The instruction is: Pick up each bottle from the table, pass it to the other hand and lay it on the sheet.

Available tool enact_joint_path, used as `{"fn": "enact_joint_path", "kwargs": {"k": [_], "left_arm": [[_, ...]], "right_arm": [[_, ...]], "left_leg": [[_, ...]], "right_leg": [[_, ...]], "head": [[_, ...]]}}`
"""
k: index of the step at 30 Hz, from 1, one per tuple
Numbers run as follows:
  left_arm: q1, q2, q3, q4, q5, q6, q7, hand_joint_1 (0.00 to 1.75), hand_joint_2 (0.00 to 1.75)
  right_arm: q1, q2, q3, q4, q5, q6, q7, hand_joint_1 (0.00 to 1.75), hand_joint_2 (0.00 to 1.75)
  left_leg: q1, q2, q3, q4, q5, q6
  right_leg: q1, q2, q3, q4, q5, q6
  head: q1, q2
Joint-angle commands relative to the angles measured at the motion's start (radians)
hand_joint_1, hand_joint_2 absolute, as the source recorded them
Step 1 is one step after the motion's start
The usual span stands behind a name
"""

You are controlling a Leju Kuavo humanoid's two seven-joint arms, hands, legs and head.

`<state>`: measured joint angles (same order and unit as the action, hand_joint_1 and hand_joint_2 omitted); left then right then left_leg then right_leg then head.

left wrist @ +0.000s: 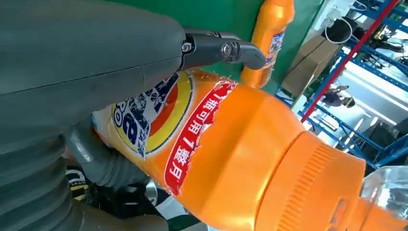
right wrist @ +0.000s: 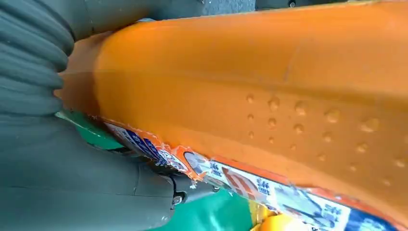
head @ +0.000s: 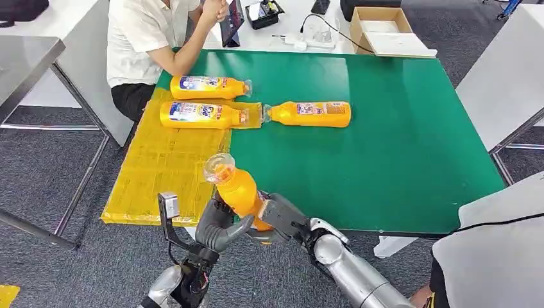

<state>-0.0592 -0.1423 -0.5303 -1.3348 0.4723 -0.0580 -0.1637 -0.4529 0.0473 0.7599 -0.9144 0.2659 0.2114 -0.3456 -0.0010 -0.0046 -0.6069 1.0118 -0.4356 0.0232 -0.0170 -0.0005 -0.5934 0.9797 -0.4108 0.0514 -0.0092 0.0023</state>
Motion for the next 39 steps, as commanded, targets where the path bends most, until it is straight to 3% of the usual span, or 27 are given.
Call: {"fn": "enact_joint_path", "kwargs": {"k": [1, 7, 8, 9, 10, 19, 20, 29, 30, 31, 32, 36, 39], "left_arm": [[-0.074, -0.004, -0.013, 0.134, 0.042, -0.030, 0.010, 0.00, 1.75], [-0.096, -0.011, -0.010, 0.169, 0.064, -0.052, -0.007, 0.02, 1.75], [-0.094, -0.011, -0.013, 0.158, 0.060, -0.058, -0.011, 0.17, 1.75], [-0.093, -0.011, -0.013, 0.156, 0.059, -0.056, -0.010, 0.44, 1.75], [-0.094, -0.010, -0.015, 0.151, 0.051, -0.051, -0.012, 1.75, 1.75], [-0.081, -0.004, -0.029, 0.146, 0.001, -0.065, -0.044, 1.75, 1.75], [-0.075, -0.004, -0.023, 0.140, -0.004, -0.066, -0.046, 1.75, 1.75], [-0.056, 0.004, -0.018, 0.110, -0.020, -0.072, -0.053, 1.75, 1.75], [-0.053, 0.005, -0.010, 0.109, -0.031, -0.061, -0.054, 1.75, 1.75], [-0.052, 0.005, -0.006, 0.110, -0.036, -0.054, -0.055, 1.75, 1.75], [-0.051, 0.003, 0.009, 0.109, -0.062, -0.021, -0.063, 1.75, 1.75], [-0.069, -0.011, 0.024, 0.106, -0.159, 0.090, -0.101, 1.75, 1.75], [-0.062, -0.018, 0.031, 0.090, -0.111, 0.049, -0.077, 1.75, 1.75]], "right_arm": [[-0.068, -0.010, 0.048, 0.042, -0.012, 0.042, -0.004, 1.75, 1.75], [-0.078, 0.000, 0.086, 0.045, -0.019, 0.055, -0.001, 1.75, 1.75], [-0.078, 0.002, 0.085, 0.049, -0.032, 0.064, -0.010, 1.75, 1.75], [-0.078, 0.003, 0.083, 0.052, -0.037, 0.066, -0.007, 1.75, 1.75], [-0.081, 0.003, 0.087, 0.054, -0.034, 0.059, -0.006, 1.75, 1.75], [-0.090, -0.004, 0.094, 0.038, -0.033, 0.055, 0.008, 1.75, 1.75], [-0.090, -0.003, 0.095, 0.034, -0.030, 0.048, 0.011, 1.75, 1.75], [-0.086, 0.005, 0.095, 0.029, -0.031, 0.043, 0.019, 1.75, 1.75], [-0.084, 0.007, 0.093, 0.027, -0.031, 0.037, 0.021, 1.48, 1.75], [-0.082, 0.008, 0.090, 0.025, -0.034, 0.035, 0.023, 0.21, 1.75], [-0.072, 0.010, 0.077, 0.013, -0.037, 0.019, 0.028, 0.00, 1.75], [-0.028, 0.010, 0.032, -0.042, -0.033, -0.037, 0.027, 0.00, 1.75], [0.001, 0.010, 0.014, -0.071, -0.024, -0.071, 0.012, 0.00, 1.75]], "left_leg": [[0.001, 0.000, 0.004, 0.000, -0.001, -0.001], [0.000, 0.001, 0.002, -0.001, 0.000, -0.001], [0.000, 0.001, 0.003, -0.001, -0.001, -0.001], [0.000, 0.001, 0.001, 0.000, 0.000, -0.001], [0.001, 0.001, 0.004, 0.000, -0.001, -0.002], [0.001, 0.001, 0.003, 0.000, -0.001, -0.001], [0.002, 0.002, 0.008, 0.000, -0.004, -0.003], [0.001, 0.002, 0.003, 0.000, -0.002, -0.002], [0.000, 0.002, 0.002, 0.000, -0.001, -0.001], [0.000, 0.003, 0.004, 0.000, -0.002, -0.002], [0.000, 0.002, 0.002, 0.000, -0.001, -0.001], [0.001, 0.001, 0.002, 0.000, -0.001, -0.001], [0.001, 0.000, 0.001, 0.000, -0.001, -0.001]], "right_leg": [[0.001, 0.000, 0.004, 0.000, -0.001, -0.002], [0.000, 0.000, 0.002, -0.001, 0.000, -0.001], [0.000, 0.001, 0.003, 0.000, -0.001, -0.002], [0.000, 0.001, 0.001, 0.000, 0.000, -0.001], [0.001, 0.001, 0.003, 0.000, -0.001, -0.002], [0.001, 0.001, 0.003, 0.000, -0.001, -0.002], [0.002, 0.001, 0.008, 0.000, -0.003, -0.004], [0.001, 0.002, 0.003, 0.001, -0.001, -0.002], [0.001, 0.002, 0.002, 0.000, -0.001, -0.002], [0.001, 0.003, 0.004, 0.000, -0.001, -0.003], [0.000, 0.002, 0.002, 0.000, -0.001, -0.002], [0.001, 0.000, 0.002, 0.000, -0.001, -0.002], [0.001, 0.000, 0.002, 0.000, -0.001, -0.002]], "head": [[0.000, 0.000], [0.000, 0.000], [0.000, 0.000], [0.000, 0.000], [0.000, 0.000], [0.000, 0.000], [0.000, 0.000], [0.000, 0.000], [0.000, 0.000], [0.000, 0.000], [0.000, 0.000], [0.000, 0.000], [0.000, 0.000]]}}
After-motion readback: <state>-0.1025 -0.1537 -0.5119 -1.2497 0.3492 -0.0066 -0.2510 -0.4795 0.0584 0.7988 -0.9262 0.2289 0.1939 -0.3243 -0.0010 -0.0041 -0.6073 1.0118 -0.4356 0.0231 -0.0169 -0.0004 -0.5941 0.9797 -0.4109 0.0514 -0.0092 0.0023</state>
